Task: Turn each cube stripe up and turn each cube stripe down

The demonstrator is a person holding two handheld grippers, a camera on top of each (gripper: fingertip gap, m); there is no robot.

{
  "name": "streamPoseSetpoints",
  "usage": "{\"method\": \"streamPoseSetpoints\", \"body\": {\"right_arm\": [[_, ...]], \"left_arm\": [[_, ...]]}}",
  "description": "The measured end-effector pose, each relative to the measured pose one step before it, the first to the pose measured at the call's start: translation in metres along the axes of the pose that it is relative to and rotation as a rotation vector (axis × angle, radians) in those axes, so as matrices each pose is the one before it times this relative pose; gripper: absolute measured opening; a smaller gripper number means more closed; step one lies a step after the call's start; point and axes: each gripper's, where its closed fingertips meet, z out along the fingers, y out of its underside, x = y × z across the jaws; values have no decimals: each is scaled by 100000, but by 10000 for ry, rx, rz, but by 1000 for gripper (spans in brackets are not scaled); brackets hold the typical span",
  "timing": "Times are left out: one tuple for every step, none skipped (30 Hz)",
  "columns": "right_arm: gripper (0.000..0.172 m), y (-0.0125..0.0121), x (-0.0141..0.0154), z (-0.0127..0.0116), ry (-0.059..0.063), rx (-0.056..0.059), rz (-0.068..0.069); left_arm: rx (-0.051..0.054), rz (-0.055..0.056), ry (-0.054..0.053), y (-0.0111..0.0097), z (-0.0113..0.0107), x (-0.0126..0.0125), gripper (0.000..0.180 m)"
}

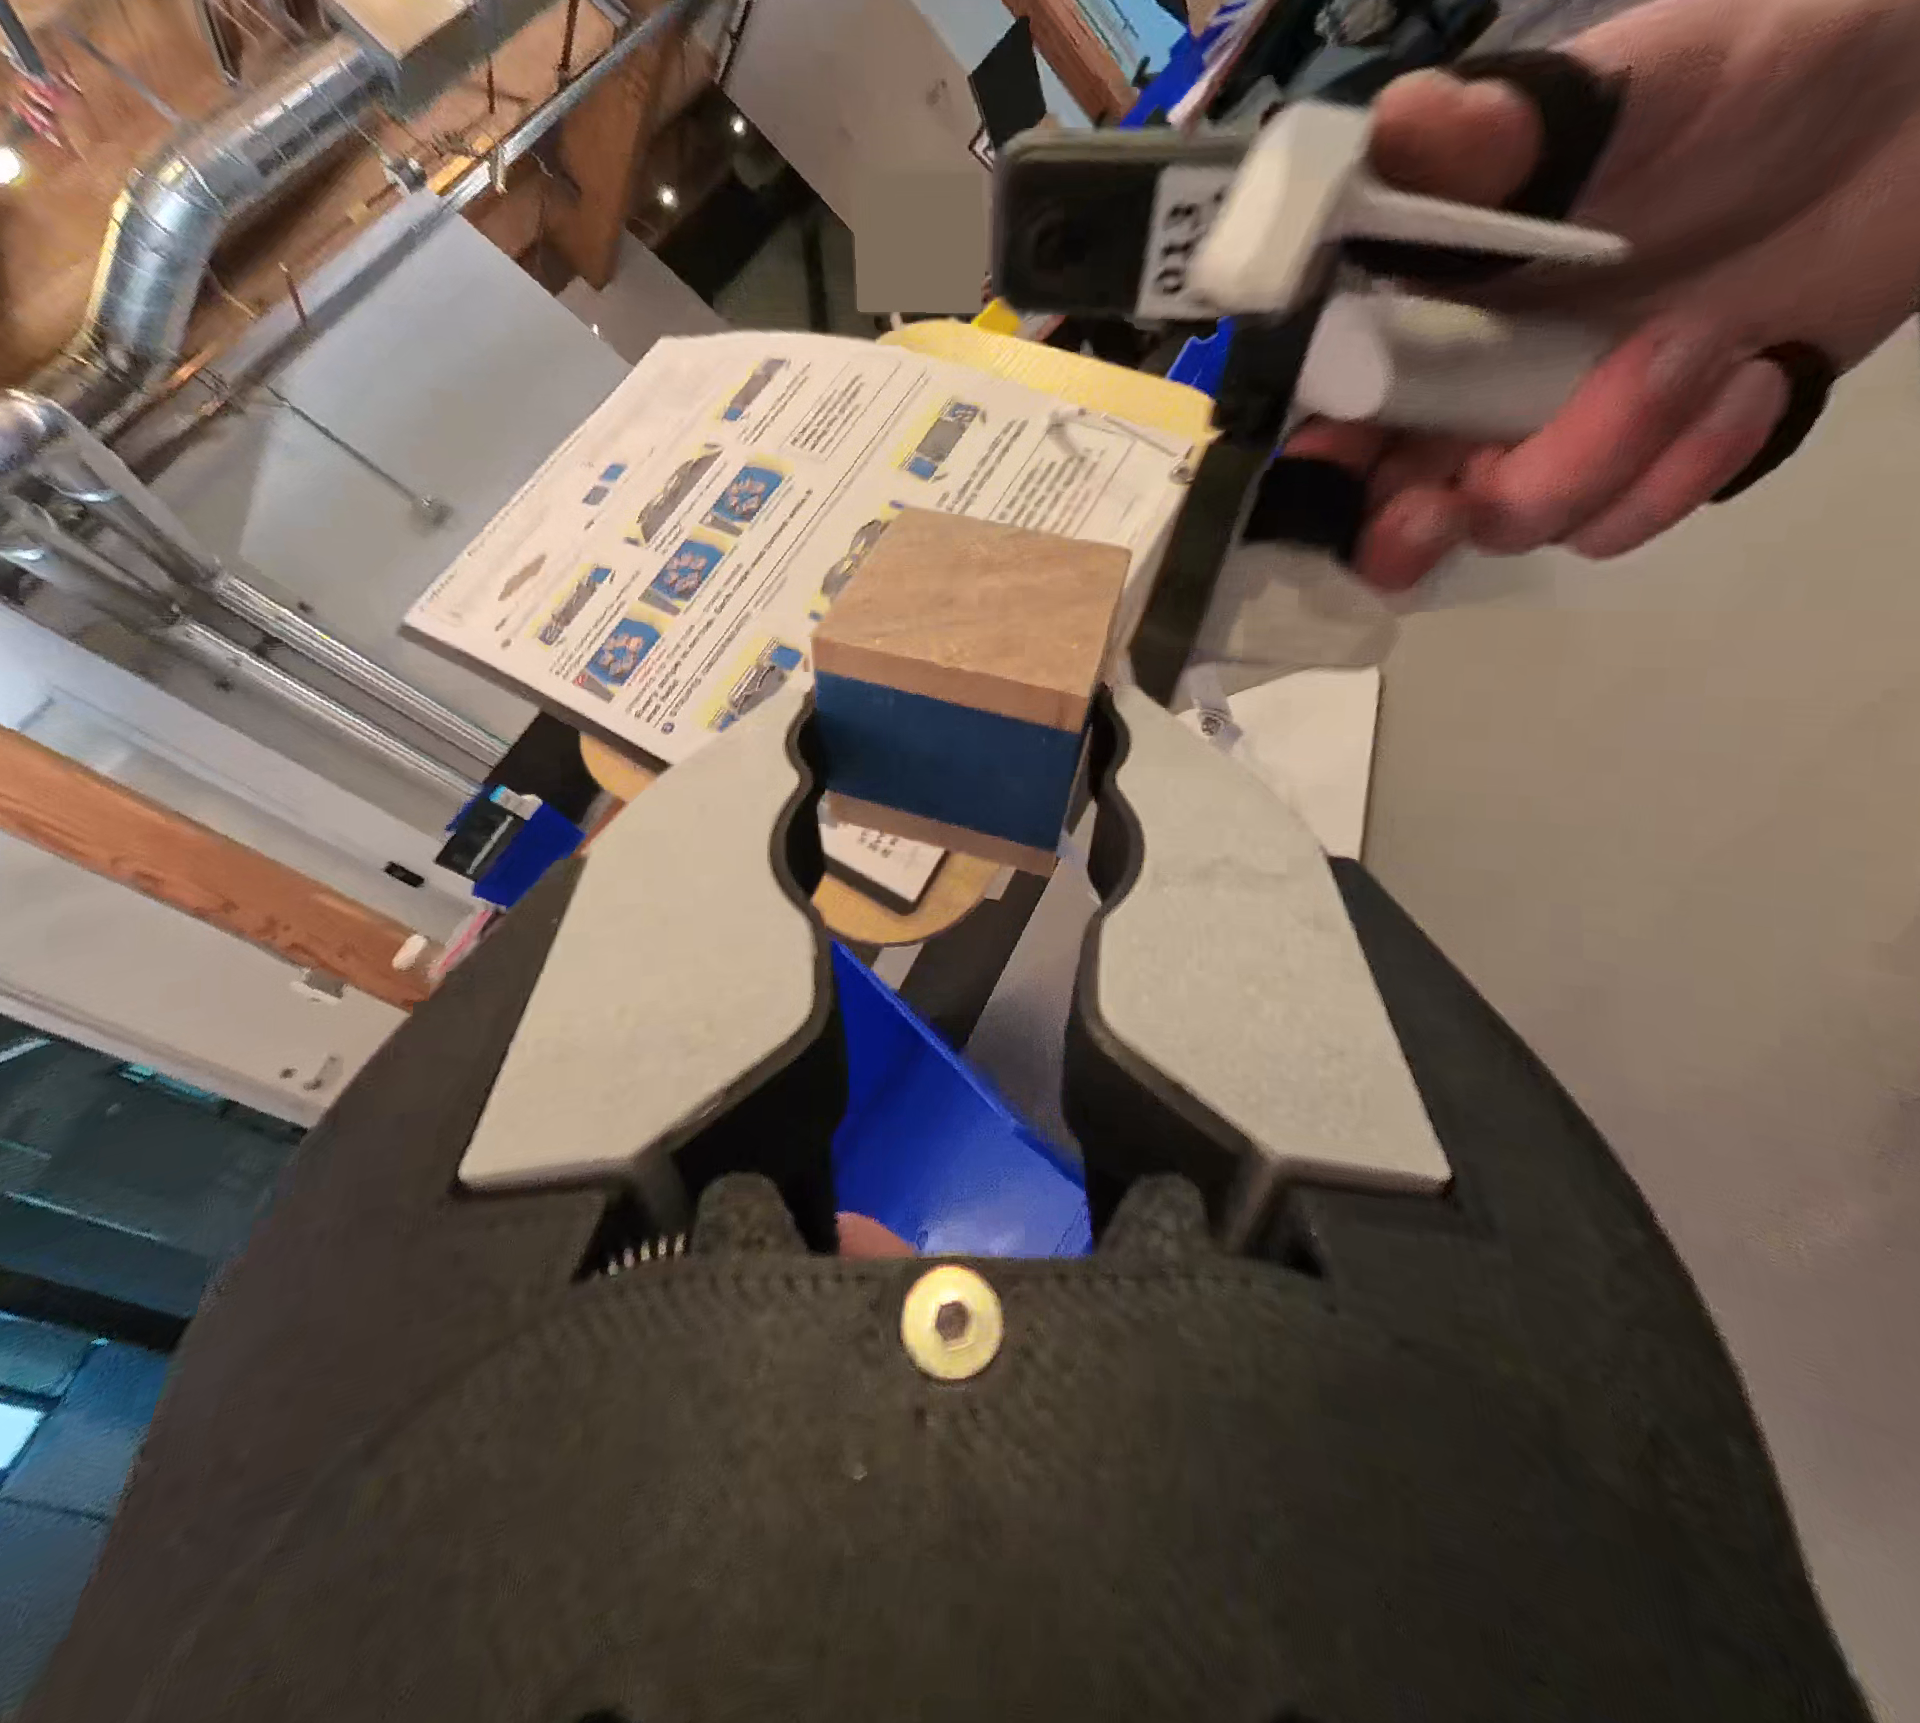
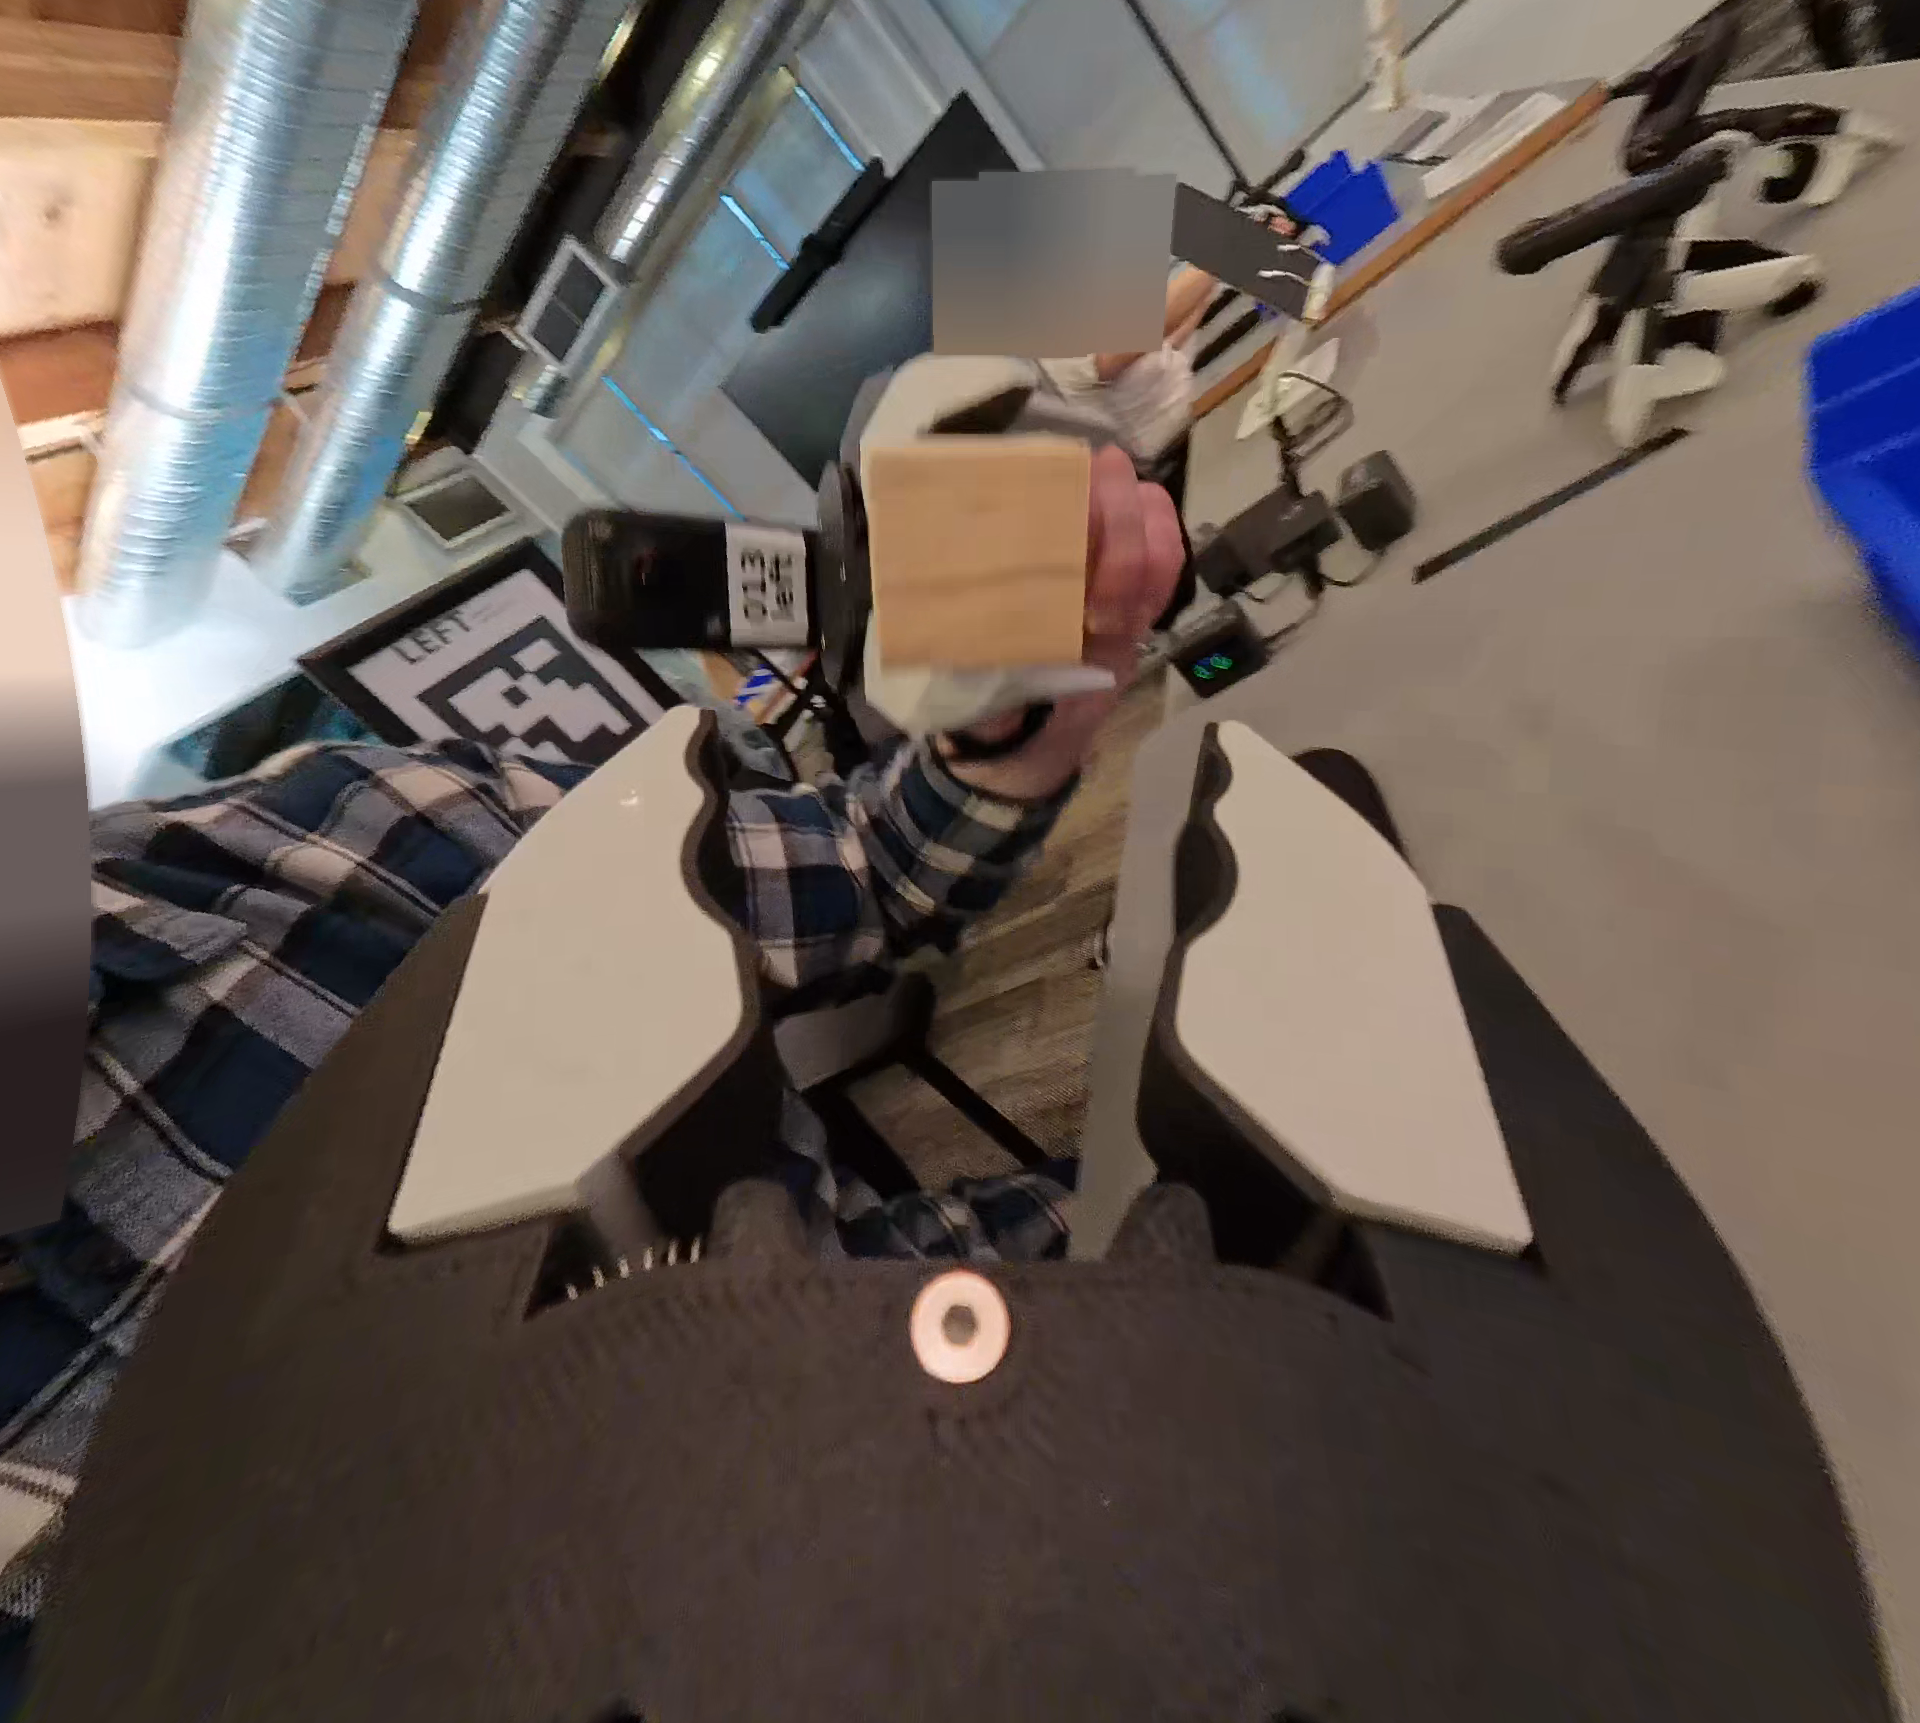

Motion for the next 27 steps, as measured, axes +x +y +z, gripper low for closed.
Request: {"method": "streamPoseSetpoints", "body": {"right_arm": [[84,166,-456,802,-332,12,83],[83,337,-426,718,-305,-80,88],[82,420,-177,606,-111,-108,75],[80,320,-111,480,-11,-17,34],[74,310,-306,366,-120,-22,35],[58,350,-509,251,-235,-90,22],[46,223,-426,94,-142,-20,-48],[46,200,-183,-29,51,-53,-84],[46,213,-73,-164,176,-129,-84],[46,70,-50,-393,282,-56,-134],[46,-74,-116,-697,307,-1,-165],[46,-202,-147,-1072,331,-2,-152],[46,-312,59,-1516,519,-28,-169],[46,-441,444,-2037,812,-48,-255],[46,-576,1045,-2587,1173,-60,-340],[46,-599,1802,-3031,1486,-117,-397],[46,-458,2449,-3220,1544,-197,-345],[46,-187,3056,-3169,1529,-297,-170],[46,4,3715,-2951,1637,-283,-130],[46,169,4182,-2506,1623,-208,-15],[46,687,4312,-1762,1417,-396,207],[46,1250,4232,-891,1210,-681,307],[46,1280,3817,-104,958,-595,337],[46,1152,3290,531,685,-448,414],[46,1398,2740,1103,407,-636,477],[46,1431,2135,1447,161,-729,481],[46,1107,1861,1499,197,-585,364]], "left_arm": [[77,246,-76,-622,-198,871,48],[164,135,29,-652,-205,834,49],[20,170,88,-415,-118,755,49],[34,121,32,-326,-114,569,48],[139,59,-37,-406,-143,412,48],[39,17,136,-246,-50,561,48],[-88,-88,21,-29,5,326,48],[35,-174,-62,-137,-51,146,48],[36,-5,25,-101,-71,256,47],[43,88,-83,-118,-158,54,47],[83,-13,-135,-147,-260,-151,49],[-35,-65,-31,113,-342,-223,50],[-102,-81,-159,398,-471,-527,47],[-124,-36,-141,701,-566,-577,36],[-245,19,-81,1151,-546,-495,25],[-410,60,-69,1657,-456,-399,14],[-483,5,-191,2029,-332,-428,1],[-447,-196,-227,2143,-167,-387,0],[-423,-271,-128,2190,-2,-197,0],[-428,-220,-96,2207,162,-76,0],[-392,-198,-159,2023,227,-115,0],[-291,-253,-91,1631,271,-25,0],[-230,-252,13,1278,322,112,0],[-168,-172,-7,897,300,102,0],[-97,-94,-18,522,244,105,0],[-55,-56,30,242,201,168,0],[-76,-28,49,104,187,181,0]]}}
